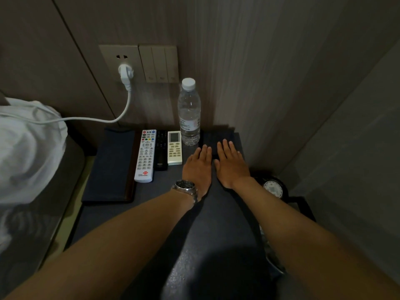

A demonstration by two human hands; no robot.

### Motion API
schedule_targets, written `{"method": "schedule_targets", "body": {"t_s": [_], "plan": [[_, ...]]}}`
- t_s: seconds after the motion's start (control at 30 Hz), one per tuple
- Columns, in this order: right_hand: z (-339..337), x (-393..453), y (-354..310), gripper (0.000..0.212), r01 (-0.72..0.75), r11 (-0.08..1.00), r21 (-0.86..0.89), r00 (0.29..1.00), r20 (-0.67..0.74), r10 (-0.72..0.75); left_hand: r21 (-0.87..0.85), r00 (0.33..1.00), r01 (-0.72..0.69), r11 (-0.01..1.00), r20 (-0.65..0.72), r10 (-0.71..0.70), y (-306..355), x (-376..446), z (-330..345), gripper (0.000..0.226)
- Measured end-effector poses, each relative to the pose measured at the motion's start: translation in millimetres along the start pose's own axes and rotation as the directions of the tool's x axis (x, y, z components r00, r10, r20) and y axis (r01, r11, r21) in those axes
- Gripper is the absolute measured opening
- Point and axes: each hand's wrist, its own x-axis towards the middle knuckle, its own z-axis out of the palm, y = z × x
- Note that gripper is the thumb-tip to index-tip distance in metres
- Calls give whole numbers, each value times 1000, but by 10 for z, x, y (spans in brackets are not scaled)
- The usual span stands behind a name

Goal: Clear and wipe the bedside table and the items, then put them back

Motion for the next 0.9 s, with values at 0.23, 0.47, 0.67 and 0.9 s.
{"method": "schedule_targets", "body": {"t_s": [0.23, 0.47, 0.67, 0.9], "plan": [[-34, -4, 23, 63, 10, 1000, 15, 1000, 29, -10, -14, 999, -23, 1000, 44, 24, -30, 3, 8, 66], [-85, -51, -53, 63, -27, 1000, 14, 997, 74, 26, -50, 995, -43, 998, 90, 47, -59, 26, -135, 62], [-246, -182, -50, 71, -8, 994, 111, 1000, 22, 5, -138, 989, -84, 987, 106, 99, -102, -56, -384, 60], [-644, -625, -311, 54, 170, 972, 164, 970, -204, -135, -175, 979, -193, 965, 33, 202, -257, -448, -861, 40]]}}
